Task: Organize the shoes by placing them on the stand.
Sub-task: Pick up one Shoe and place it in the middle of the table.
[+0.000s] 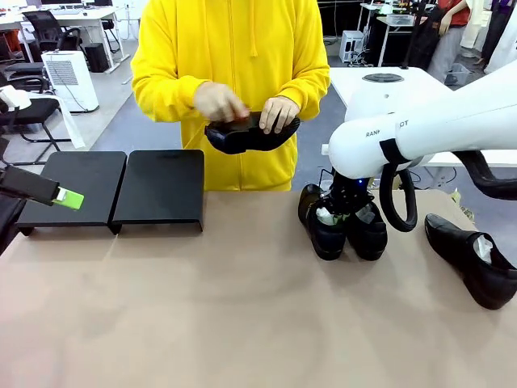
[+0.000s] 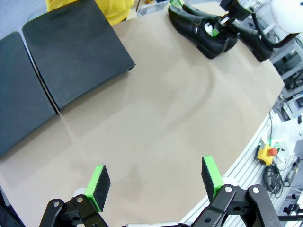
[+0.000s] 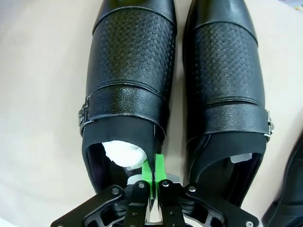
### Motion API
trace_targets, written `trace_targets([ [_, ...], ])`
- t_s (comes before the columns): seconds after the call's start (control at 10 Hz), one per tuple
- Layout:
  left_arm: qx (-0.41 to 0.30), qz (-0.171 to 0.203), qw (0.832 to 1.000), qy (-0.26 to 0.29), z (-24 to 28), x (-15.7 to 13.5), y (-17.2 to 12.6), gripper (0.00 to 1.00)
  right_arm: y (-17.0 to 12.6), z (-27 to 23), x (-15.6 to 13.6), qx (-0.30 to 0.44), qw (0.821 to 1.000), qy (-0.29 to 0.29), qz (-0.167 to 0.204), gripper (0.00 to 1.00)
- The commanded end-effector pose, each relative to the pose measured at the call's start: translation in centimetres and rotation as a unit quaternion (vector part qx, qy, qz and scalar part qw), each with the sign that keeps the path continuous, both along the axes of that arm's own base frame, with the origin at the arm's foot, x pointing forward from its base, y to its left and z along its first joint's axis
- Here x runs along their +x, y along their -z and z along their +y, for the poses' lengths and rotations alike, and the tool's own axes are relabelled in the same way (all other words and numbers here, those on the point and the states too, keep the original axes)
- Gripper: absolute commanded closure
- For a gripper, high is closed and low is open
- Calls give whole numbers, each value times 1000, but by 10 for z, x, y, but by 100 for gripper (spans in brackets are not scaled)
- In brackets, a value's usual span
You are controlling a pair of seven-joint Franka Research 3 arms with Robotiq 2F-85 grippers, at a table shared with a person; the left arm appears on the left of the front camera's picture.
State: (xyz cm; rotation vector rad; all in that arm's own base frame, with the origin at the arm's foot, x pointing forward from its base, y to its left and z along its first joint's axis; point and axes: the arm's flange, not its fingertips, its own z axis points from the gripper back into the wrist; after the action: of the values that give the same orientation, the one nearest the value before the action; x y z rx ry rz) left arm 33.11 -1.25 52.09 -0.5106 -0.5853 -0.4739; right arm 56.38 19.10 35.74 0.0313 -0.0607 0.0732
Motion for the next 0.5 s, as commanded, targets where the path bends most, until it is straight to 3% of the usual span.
trace_targets([
  [0.0,-7,-4,1000,10,2,0,-1,0,11,9,3,-23,1000,6,17,100],
  [0.4,-7,-4,1000,10,2,0,-1,0,-17,12,-13,-7,1000,14,-9,100],
])
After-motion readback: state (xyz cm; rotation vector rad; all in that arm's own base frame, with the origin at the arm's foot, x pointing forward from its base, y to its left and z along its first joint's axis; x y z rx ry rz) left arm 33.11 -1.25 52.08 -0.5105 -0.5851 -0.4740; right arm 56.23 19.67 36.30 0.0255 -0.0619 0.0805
